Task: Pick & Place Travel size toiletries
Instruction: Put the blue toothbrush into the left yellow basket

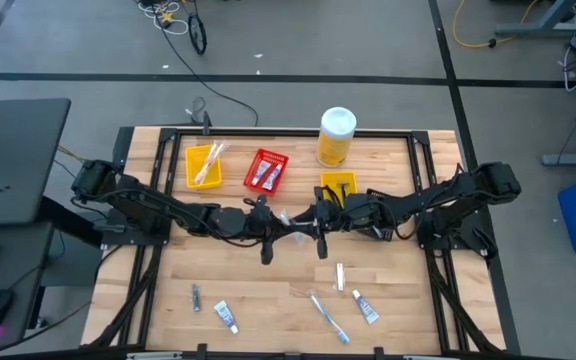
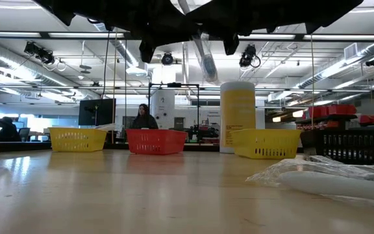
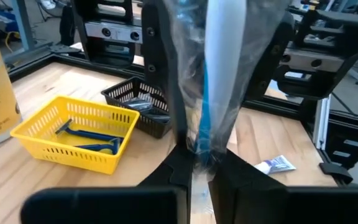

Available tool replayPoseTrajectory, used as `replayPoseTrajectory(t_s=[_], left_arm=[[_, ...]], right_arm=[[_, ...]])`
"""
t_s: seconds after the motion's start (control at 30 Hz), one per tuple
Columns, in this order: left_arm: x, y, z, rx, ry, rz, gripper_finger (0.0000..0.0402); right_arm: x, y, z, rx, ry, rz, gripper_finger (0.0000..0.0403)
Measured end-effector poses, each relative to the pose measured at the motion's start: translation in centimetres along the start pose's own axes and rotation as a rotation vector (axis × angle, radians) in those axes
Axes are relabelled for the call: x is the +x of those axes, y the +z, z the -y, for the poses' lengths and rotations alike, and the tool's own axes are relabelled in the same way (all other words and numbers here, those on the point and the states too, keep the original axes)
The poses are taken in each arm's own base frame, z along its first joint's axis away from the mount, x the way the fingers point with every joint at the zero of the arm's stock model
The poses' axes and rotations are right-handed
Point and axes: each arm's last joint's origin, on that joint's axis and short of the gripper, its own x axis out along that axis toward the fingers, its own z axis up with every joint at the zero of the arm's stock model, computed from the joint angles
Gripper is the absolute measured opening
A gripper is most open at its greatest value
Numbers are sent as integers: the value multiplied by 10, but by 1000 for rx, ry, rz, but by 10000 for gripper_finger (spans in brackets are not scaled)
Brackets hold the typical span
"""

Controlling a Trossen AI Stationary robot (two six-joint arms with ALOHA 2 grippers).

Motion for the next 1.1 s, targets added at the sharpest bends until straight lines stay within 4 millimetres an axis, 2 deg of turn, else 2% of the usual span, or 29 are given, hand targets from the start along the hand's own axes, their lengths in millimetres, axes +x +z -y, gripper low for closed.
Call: replayPoseTrajectory(t_s=[0.2,0.4,0.57,0.67,0.83,1.0,1.1], left_arm=[[-1,-3,1,-47,1,-27,31],[-4,-9,5,-60,29,-68,32],[-26,0,-2,-50,126,-155,33],[-49,14,-13,-68,248,-182,34],[-96,39,-44,-165,431,-216,33],[-131,43,-83,-217,615,-321,34],[-144,45,-106,-263,700,-378,34]], right_arm=[[-1,-2,1,-3,-12,-31,120],[-13,2,3,-11,-89,-99,165],[-29,9,1,4,-84,-155,187],[-40,19,-3,-35,-68,-138,194],[-50,33,-8,-98,-40,-58,195],[-51,33,-9,-113,-25,-70,198],[-50,32,-9,-112,-8,-71,199]])
